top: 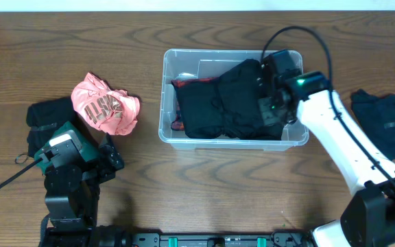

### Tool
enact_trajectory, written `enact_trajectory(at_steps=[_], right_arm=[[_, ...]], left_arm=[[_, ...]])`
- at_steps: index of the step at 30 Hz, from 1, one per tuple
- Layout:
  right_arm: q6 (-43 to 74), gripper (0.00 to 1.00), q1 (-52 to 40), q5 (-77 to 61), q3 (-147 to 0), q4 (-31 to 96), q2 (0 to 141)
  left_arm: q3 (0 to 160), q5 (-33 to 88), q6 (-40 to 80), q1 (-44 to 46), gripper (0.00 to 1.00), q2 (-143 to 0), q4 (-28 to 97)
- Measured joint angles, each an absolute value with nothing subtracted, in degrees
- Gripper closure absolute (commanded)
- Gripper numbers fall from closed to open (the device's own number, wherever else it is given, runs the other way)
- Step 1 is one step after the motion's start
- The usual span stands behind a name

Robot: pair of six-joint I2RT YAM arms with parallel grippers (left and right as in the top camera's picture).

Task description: Pack container

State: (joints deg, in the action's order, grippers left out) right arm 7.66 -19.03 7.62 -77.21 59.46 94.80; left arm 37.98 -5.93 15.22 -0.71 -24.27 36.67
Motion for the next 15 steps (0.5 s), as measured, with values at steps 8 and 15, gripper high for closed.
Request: enact_trajectory(at_steps=[8, 15], right_arm=[[6.5, 0.02, -2.4, 20.9, -79.7, 54.0, 89.4], [2.0, 0.03, 14.8, 22.4, -79.9, 50.3, 92.9]], left_arm=[[38.0, -6.0, 15.2, -0.7, 0.02, -24.3, 36.7], [38.0, -5.9, 15.2, -0.7, 0.02, -24.3, 37.3]])
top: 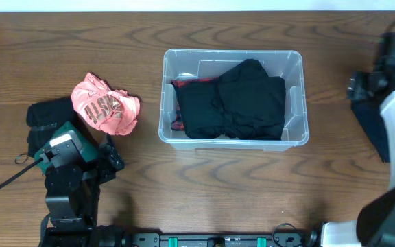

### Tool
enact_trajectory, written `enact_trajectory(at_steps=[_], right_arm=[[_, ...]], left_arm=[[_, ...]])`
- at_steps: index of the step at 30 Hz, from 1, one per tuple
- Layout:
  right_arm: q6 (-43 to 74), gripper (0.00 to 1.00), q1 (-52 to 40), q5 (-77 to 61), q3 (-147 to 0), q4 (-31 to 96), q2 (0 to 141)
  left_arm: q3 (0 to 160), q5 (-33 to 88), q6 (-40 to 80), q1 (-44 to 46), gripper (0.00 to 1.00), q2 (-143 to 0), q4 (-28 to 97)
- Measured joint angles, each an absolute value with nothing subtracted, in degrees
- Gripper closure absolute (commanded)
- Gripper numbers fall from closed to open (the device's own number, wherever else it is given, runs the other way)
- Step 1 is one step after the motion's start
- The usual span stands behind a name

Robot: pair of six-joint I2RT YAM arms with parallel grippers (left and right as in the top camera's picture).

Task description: Pack container

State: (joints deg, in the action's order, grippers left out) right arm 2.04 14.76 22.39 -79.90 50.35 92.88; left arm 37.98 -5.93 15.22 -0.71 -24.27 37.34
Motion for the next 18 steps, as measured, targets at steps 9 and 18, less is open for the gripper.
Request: enact_trajectory(at_steps=[9, 18], right_arm=[[-0.5, 0.02, 23.2, 21.9, -79.9, 51.2, 107.3], [-2.0, 0.33, 24.8, 22.0, -79.9, 50.7, 117.5]], left_arm=[[38.0, -6.0, 15.2, -0.7, 0.02, -24.3, 37.6], [38.0, -6.0, 15.2, -0.7, 0.02, -24.3, 37.5]])
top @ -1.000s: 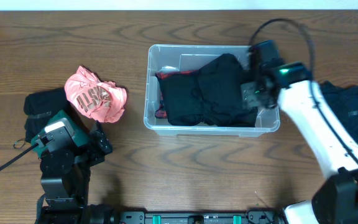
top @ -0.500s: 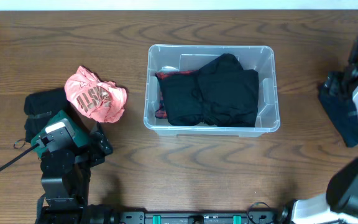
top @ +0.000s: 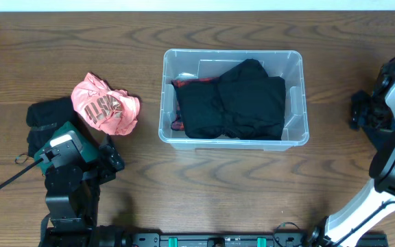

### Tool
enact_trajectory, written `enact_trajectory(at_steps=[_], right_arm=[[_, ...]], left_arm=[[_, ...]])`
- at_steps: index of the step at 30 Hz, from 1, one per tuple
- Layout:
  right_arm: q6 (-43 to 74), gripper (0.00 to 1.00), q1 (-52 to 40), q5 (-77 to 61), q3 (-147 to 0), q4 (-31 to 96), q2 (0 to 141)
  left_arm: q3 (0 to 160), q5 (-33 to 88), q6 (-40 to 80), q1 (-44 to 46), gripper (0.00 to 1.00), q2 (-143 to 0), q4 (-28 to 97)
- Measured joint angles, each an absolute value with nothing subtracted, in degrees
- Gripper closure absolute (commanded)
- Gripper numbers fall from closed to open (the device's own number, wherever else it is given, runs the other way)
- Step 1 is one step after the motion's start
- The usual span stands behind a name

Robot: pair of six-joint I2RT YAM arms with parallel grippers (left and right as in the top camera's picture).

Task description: Pack container

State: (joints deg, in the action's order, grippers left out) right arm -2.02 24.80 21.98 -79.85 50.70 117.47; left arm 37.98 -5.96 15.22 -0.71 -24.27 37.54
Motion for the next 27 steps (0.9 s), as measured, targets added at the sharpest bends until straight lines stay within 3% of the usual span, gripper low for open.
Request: enact_trajectory(at_steps=[4, 6, 17, 22, 27], right_arm=[[-2.2, 0.85, 25.1, 22.2, -79.9, 50.1, 118.1], [-1.9, 0.99, 25.1, 22.5, -79.9, 50.0, 118.1], [-0.9, 0.99, 21.6, 15.1, -84.2, 54.3, 107.0], [-1.7, 0.99, 11.7, 10.9, -89.4, 54.6, 92.5], [-3.9, 0.99, -3.9, 8.5, -90.4, 53.9, 82.0]], left_arm=[[38.0, -6.0, 15.2, -0.7, 0.02, -24.3, 37.5], [38.0, -6.0, 15.2, -0.7, 0.02, -24.3, 37.6], [38.0, -6.0, 15.2, -0.7, 0.02, -24.3, 37.5], [38.0, -6.0, 15.2, -0.7, 0.02, -24.3, 37.5], [38.0, -6.0, 15.2, -0.7, 0.02, -24.3, 37.6]])
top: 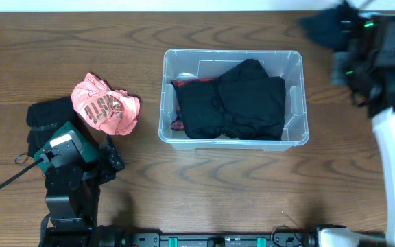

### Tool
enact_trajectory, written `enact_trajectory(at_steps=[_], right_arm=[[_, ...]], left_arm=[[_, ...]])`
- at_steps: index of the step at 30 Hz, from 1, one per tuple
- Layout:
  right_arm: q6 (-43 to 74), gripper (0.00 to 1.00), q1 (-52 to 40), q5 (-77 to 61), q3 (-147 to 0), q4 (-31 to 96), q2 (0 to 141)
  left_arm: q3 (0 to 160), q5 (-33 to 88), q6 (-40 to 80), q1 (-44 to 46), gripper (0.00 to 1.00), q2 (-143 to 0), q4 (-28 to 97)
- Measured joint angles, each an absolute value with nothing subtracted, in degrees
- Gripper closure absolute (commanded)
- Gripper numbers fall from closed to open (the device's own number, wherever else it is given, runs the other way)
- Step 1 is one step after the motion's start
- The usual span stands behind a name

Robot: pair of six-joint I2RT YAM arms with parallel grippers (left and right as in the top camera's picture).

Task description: Pack container

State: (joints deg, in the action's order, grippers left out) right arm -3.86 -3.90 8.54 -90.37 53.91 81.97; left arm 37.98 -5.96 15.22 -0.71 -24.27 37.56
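Note:
The clear plastic container stands mid-table with folded black clothes in it and a red-edged piece at its left end. High at the back right, close to the camera and blurred, my right gripper is shut on a dark garment that hangs to the container's upper right. A crumpled pink shirt and a black garment lie on the left. My left gripper rests just below the pink shirt; its finger gap does not show.
The left arm's base fills the front left corner. The right arm's white link runs down the right edge. Bare wooden table lies in front of the container and to its right.
My right gripper was low on the dark garment at the table's right edge. Now it is raised at the back right with that garment in it, and the spot on the table is bare.
My right gripper was first inside the container over the black clothes. Then it was at the far right above a dark garment lying there, then down on it. Now the garment is off the table in that gripper. The left arm stayed still throughout.

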Motion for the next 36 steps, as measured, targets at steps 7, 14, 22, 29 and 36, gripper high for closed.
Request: enact_trajectory(at_steps=[7, 14, 22, 29, 36], right_arm=[[-3.4, 0.99, -23.5, 7.6, -90.3, 51.1, 84.6], [-2.5, 0.99, -32.2, 8.8, -90.2, 42.0, 97.7], [-2.5, 0.83, -36.4, 8.2, -90.1, 37.7, 113.6], [-2.5, 0.12, -38.7, 10.0, -90.2, 38.6, 114.2], [-4.7, 0.36, -38.2, 13.6, -90.4, 35.3, 103.7]], left_arm=[[38.0, -5.9, 15.2, -0.7, 0.02, -24.3, 37.6], [38.0, -6.0, 15.2, -0.7, 0.02, -24.3, 37.6], [38.0, -6.0, 15.2, -0.7, 0.02, -24.3, 37.5], [38.0, -6.0, 15.2, -0.7, 0.02, -24.3, 37.6], [38.0, -5.9, 15.2, -0.7, 0.02, -24.3, 37.6]])
